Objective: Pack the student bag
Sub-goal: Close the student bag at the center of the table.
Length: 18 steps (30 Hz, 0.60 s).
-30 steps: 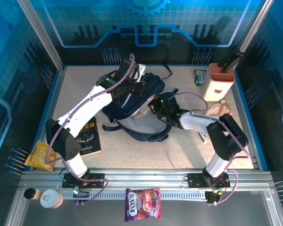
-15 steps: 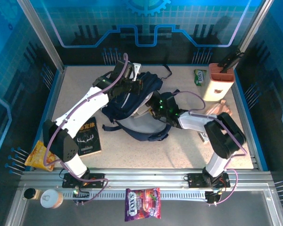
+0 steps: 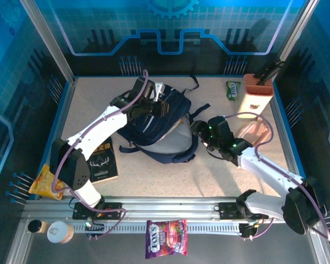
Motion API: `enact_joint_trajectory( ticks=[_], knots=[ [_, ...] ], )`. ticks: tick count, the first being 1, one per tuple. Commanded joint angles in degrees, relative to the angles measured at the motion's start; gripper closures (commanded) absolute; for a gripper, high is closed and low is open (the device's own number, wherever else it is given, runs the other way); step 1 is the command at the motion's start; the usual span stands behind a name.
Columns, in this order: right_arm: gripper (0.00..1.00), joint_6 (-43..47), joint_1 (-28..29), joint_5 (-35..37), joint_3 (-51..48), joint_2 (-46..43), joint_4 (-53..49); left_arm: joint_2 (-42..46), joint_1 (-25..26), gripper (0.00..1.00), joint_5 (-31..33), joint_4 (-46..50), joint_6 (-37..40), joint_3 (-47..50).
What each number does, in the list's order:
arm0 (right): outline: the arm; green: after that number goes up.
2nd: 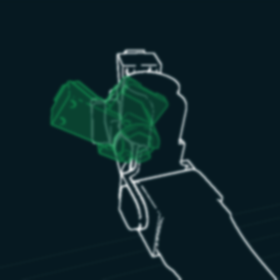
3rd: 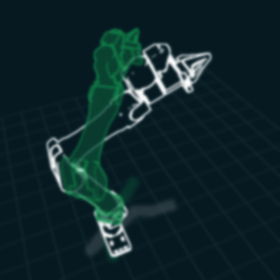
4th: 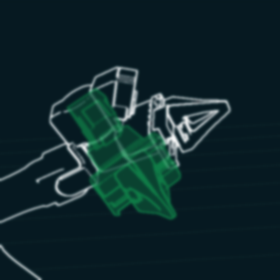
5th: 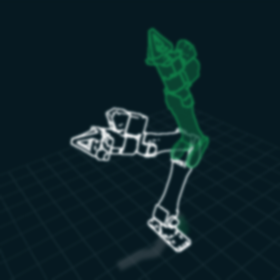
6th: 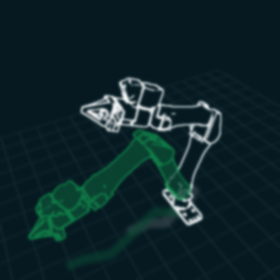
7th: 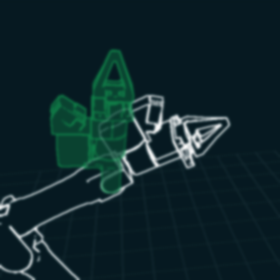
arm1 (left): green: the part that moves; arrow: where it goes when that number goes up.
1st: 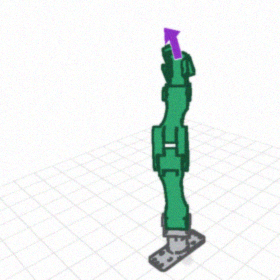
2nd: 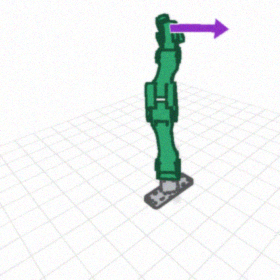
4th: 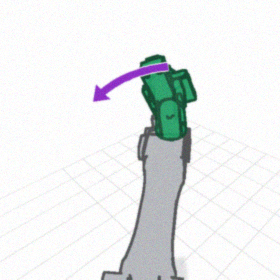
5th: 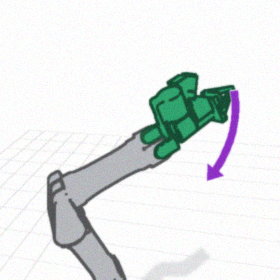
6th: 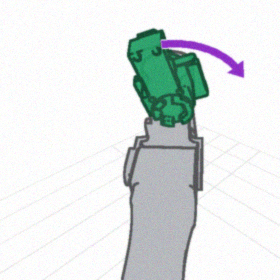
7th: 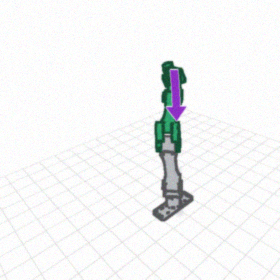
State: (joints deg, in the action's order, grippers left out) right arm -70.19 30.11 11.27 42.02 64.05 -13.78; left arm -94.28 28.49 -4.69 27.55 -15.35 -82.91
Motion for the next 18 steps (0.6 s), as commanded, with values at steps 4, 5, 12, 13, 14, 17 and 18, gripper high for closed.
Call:
enact_joint_trajectory(
  ticks=[4,5,12,13,14,17,18],
  knots=[
    [0.13,15.88,-3.02,7.61,7.11,-2.59,-12.75,6.82,-1.69,0.27,-2.8,-6.6,-9.59,10.95],
    [0.12,18.51,-3.37,6.3,8.9,-1.24,-12.68,7.66,-2.34,0.23,-2.49,-7.14,-11.49,12.89],
    [0.1,30.8,-3.54,-10.73,21.91,15.04,-7.82,12.02,-10.28,0.11,2.12,-6.16,-22.12,24.7],
    [0.1,31.68,-3.21,-13.28,24.2,18.12,-7.58,12.34,-11.63,0.1,1.89,-6.44,-23.28,26.19],
    [0.11,32.39,-2.84,-15.53,26.52,21.16,-7.45,12.52,-12.84,0.09,1.58,-6.75,-24.24,27.44],
    [0.12,33.69,-1.17,-18.47,32.94,29.67,-7.31,11.71,-15.05,0.09,1.04,-6.64,-25.8,28.85],
    [0.12,33.89,-0.74,-19.13,34.9,32.29,-7.4,11.19,-15.45,0.08,0.91,-6.82,-25.99,28.99]
  ],
)
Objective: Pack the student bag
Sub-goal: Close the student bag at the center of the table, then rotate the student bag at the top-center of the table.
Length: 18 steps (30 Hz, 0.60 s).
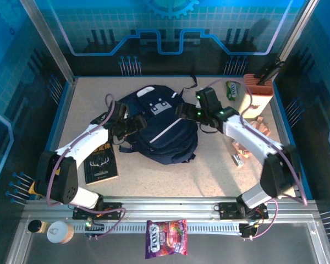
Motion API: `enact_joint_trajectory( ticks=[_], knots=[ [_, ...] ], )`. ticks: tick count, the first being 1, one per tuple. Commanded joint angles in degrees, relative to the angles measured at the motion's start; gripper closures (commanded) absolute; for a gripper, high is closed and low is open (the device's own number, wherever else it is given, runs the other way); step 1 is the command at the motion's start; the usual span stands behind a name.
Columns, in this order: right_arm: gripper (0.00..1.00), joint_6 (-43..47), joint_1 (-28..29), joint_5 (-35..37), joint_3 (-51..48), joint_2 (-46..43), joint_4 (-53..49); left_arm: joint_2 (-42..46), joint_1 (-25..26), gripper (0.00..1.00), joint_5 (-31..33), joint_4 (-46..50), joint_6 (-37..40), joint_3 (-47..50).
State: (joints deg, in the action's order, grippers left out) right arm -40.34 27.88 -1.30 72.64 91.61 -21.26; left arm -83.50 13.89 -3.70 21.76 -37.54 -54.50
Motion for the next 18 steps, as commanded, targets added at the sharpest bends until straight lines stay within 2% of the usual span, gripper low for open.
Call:
enact_joint_trajectory(
  ticks=[1,5,8,18],
  knots=[
    [0.12,4.11,1.78,-7.06,6.59,7.46,-0.43,-0.38,-1.2,0.08,-0.08,-1.06,-3.94,0.55],
    [0.14,2.92,2.22,-8.02,13.16,17.06,-3.37,-4.58,-2.09,0.08,-1.75,-3.38,-3.64,-0.76],
    [0.15,0.72,2.18,-6.82,13.04,19.96,-4.63,-9.76,-2.2,0.08,-5.25,-5.09,-1.44,-4.11],
    [0.14,-8.06,-1.01,-0.7,-5.07,12.14,-1.78,-23.39,-1.61,0.09,-18.04,-9.5,3.89,-16.79]
  ],
)
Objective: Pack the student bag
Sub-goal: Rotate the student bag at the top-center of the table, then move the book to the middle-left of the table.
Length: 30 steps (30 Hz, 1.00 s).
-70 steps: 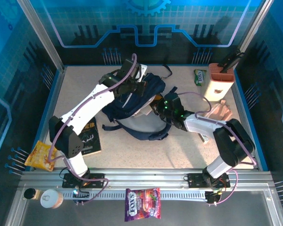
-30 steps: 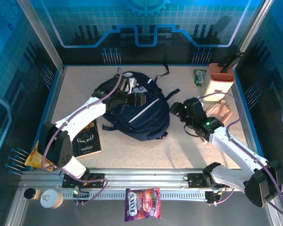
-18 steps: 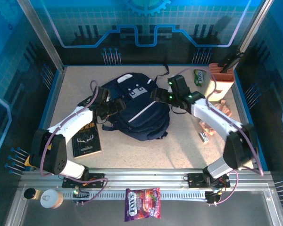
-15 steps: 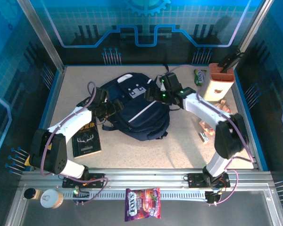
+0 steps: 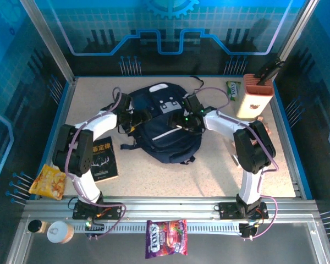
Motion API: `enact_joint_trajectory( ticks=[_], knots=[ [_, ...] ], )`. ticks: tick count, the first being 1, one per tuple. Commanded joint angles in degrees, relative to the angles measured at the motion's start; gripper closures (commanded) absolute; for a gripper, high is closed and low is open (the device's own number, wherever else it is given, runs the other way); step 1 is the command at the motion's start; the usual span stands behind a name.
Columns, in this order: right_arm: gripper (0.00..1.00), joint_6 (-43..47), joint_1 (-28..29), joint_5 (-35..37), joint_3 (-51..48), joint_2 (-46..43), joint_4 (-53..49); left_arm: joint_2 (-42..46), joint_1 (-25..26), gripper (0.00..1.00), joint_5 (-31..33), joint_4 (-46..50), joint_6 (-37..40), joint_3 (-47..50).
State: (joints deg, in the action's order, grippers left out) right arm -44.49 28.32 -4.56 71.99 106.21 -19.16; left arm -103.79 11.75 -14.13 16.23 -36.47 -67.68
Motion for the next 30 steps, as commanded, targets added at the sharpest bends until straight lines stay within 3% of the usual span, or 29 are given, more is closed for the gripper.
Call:
enact_joint_trajectory(
  ticks=[1,5,9,17,23,30],
  knots=[
    [0.14,-4.23,-1.95,3.26,-5.42,-3.57,-3.94,-4.07,0.72,0.08,-8.24,-3.7,3.46,-5.16],
    [0.14,-2.51,-3.09,5.52,-5.14,-6.86,-5.64,-5.21,1.02,0.1,-7.47,0.31,3.89,-10.24],
    [0.14,0.52,-2.62,7.04,-2.08,-10.69,-8.29,0.04,0.76,0.09,-3.19,4.05,2.46,-8.78],
    [0.07,6.89,1.72,8.99,2.71,-14.81,-10.7,19.05,-5.45,0.05,5.47,9.39,-0.43,9.53],
    [0.07,7.69,6.56,7.66,4.19,-13.5,-8.72,30.35,-12.57,0.01,7.56,14.07,-1.02,22.36],
    [0.07,7.14,9.03,5.1,5.14,-11.32,-7.0,34.36,-14.82,0.01,8.7,14.69,-1.14,30.84]
  ],
)
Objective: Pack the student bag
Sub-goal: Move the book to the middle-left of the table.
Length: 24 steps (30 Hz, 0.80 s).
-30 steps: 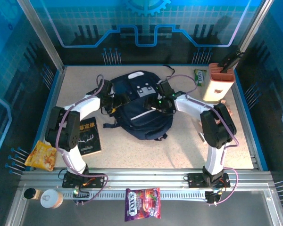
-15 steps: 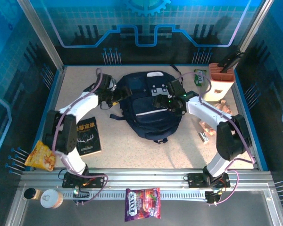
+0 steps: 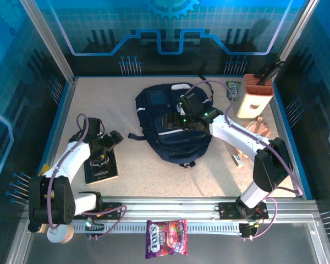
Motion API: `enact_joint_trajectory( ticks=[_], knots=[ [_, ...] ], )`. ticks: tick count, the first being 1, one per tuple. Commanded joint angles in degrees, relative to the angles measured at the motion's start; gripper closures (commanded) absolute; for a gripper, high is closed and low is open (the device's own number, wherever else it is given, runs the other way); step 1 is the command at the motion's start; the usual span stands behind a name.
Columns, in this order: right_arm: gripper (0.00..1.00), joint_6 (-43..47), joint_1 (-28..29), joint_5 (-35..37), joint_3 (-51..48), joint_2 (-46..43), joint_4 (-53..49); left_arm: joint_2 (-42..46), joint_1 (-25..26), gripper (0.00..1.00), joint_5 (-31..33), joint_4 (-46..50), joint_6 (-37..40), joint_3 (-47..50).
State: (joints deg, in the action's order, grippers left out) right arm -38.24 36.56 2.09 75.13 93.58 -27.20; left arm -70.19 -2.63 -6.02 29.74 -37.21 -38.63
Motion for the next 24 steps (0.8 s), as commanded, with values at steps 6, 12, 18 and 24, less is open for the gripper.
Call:
enact_joint_trajectory(
  ticks=[6,12,18,24],
  knots=[
    [0.07,1.36,0.89,-1.36,1.92,1.95,1.76,-1.56,0.05,0.01,-4.66,-1.82,-3.39,4.96],
    [0.07,1.59,0.86,-0.32,2.01,2.52,1.93,-4.16,5.6,0.01,-9.76,-6.64,-10.04,5.2],
    [0.09,2.02,1.23,-1.8,3.29,4.03,2.15,-7.32,11.64,0.02,-13.38,-10.87,-14.44,-1.08],
    [0.16,2.55,3.98,-3.14,6.01,6.61,1.56,-7.44,11.37,0.03,-10.88,-4.39,-9.9,-7.62]
  ],
)
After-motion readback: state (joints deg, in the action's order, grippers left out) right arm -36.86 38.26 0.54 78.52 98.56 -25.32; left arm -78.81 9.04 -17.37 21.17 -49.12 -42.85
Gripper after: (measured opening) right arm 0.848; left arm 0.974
